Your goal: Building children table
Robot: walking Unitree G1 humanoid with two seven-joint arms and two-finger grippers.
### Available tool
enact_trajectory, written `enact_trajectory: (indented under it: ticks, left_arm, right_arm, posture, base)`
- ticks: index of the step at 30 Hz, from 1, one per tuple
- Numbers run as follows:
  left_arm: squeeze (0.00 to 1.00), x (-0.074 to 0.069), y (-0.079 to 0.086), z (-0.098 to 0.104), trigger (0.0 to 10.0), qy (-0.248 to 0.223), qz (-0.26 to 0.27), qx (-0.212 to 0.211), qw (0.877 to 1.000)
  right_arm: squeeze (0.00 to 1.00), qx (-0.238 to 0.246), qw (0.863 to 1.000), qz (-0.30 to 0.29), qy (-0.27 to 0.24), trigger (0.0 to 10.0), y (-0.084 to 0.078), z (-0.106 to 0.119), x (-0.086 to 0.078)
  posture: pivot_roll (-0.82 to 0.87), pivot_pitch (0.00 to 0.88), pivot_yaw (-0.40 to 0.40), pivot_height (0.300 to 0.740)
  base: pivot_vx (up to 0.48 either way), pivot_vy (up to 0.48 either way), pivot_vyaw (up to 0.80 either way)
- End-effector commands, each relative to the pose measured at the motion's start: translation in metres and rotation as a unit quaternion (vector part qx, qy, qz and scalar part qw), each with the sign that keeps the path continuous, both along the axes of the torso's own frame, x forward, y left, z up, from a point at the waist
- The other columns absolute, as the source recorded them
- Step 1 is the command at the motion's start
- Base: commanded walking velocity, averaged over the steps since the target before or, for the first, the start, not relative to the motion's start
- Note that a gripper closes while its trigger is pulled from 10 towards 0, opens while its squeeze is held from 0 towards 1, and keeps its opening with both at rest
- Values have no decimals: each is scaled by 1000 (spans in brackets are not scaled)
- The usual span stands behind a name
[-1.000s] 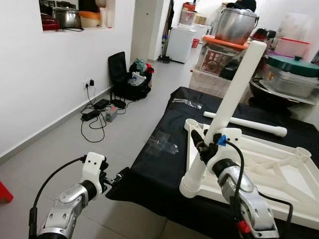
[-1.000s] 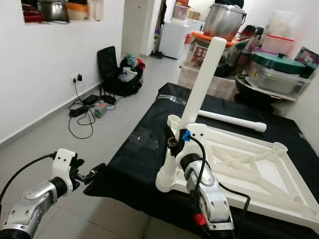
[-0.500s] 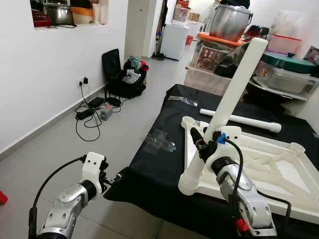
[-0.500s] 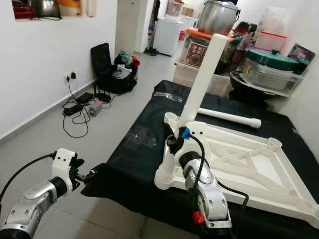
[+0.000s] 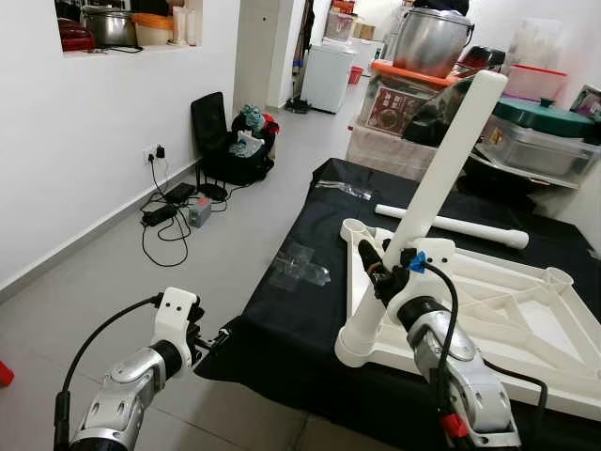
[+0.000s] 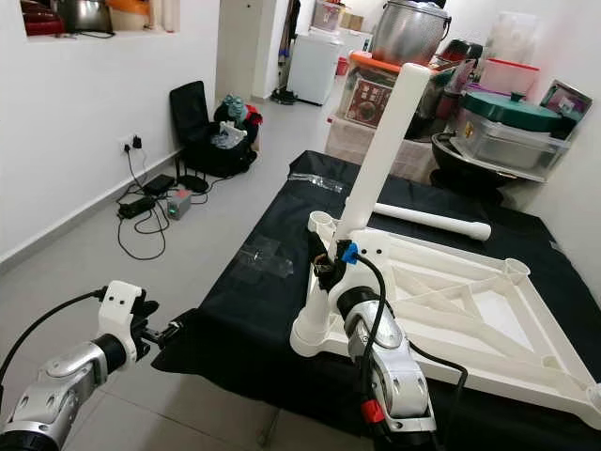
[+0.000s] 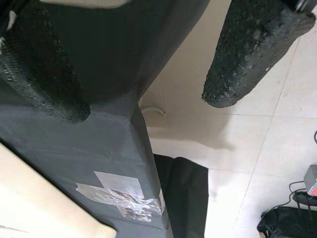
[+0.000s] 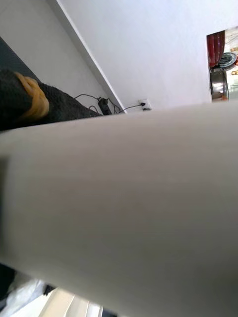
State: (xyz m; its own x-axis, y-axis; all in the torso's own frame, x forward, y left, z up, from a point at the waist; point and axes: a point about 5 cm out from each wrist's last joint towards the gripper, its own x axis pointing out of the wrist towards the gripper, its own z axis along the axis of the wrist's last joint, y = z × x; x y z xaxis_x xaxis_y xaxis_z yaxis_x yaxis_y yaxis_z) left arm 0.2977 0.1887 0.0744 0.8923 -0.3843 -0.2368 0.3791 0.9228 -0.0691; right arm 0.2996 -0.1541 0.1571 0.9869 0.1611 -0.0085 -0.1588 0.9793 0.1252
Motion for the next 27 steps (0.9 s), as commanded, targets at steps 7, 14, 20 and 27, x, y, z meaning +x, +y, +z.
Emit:
enact_trajectory:
  ticks: [7,14,20,27]
  left_arm:
    - [0,3,-5,1,10000,-1,-14,5,1000]
    - [0,4,-6,1,10000,-2,-17,5,1000]
    - [0,4,-6,1,10000,-2,-18,4,1000]
    - [0,5,-7,1,10000,-3,-19,4,1000]
  right_arm:
    - [0,-23,993,-19,113,10000,-9,-48,-10]
    - [0,-22,996,-13,90,10000,-8,-39,-9]
    - [0,-17,997,-14,74,10000,-8,-33,-7]
    - [0,-12,998,-16,63,10000,-7,-30,-6]
  posture:
    - [48,0,-131,740]
    - [43,0,-129,740]
    - [43,0,-128,740]
    - [42,0,-127,740]
  base:
    - [0,0,0]
    - [0,0,0]
    - [0,0,0]
    - [0,0,0]
